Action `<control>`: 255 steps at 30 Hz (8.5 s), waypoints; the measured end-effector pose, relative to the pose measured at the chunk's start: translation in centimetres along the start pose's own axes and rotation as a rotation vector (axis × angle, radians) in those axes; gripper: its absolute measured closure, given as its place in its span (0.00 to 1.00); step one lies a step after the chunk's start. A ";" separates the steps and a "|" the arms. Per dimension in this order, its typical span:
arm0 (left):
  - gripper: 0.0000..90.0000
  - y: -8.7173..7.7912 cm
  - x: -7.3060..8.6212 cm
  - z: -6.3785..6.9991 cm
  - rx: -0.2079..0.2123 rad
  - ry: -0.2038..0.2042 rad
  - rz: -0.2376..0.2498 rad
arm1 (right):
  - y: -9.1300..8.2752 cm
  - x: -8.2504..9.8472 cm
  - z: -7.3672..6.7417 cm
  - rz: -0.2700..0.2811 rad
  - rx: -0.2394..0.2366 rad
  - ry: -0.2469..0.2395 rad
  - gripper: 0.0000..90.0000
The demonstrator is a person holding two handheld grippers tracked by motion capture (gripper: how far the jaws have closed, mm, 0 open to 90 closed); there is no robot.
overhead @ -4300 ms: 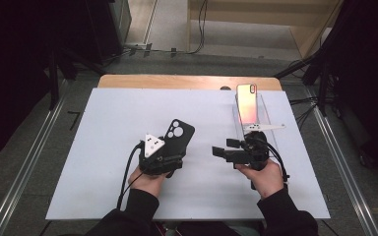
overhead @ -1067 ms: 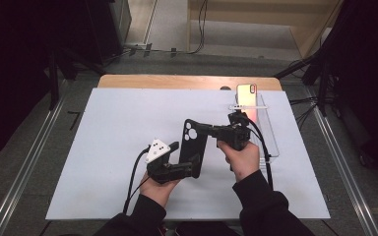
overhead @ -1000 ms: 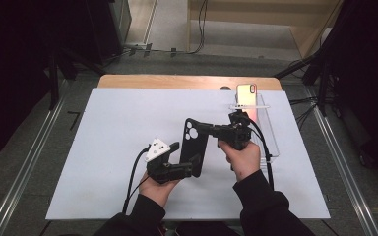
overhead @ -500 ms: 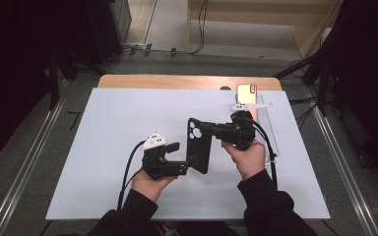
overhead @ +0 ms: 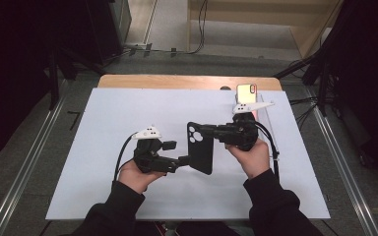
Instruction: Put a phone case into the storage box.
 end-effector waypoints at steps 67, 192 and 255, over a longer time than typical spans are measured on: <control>0.86 -2.2 -3.2 -0.3 0.305 0.155 -0.128 | 1.4 0.7 -1.4 -0.042 -0.287 -0.172 0.61; 0.35 -3.9 -3.0 0.8 -0.015 -0.019 -0.088 | 2.5 0.4 -1.6 -0.030 0.226 -0.075 0.14; 0.32 -6.6 4.7 -1.7 -0.039 0.044 -0.123 | -7.2 -2.5 9.8 0.057 0.561 0.082 0.14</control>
Point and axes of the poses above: each handheld gripper's, and its own axes: y roughly forward along the jaws, x roughly out of its underside, z roughly to its right, the point moved 3 cm from there along y, roughly forward along the jaws, and after that the axes turned 13 degrees about x, right-handed, at the moved point
